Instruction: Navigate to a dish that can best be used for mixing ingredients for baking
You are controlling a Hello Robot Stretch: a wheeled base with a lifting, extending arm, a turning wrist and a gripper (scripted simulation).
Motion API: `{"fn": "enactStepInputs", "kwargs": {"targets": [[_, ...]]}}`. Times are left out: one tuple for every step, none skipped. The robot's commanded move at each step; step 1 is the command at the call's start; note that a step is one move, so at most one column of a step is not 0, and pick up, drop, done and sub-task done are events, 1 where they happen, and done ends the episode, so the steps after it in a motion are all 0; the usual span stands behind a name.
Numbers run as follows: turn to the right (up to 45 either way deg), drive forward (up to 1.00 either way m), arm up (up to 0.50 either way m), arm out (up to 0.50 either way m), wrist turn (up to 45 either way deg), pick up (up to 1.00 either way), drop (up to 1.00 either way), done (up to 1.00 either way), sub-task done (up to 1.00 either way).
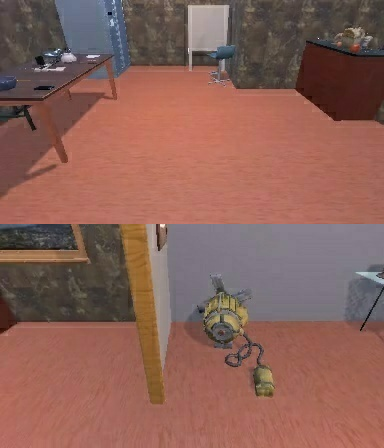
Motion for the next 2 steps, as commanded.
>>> {"fn": "enactStepInputs", "kwargs": {"targets": [[-45.0, 0.0, 0.0, 0.0, 0.0, 0.0, 0.0, 0.0, 0.0], [0.0, 0.2, 0.0, 0.0, 0.0, 0.0, 0.0, 0.0, 0.0]]}}
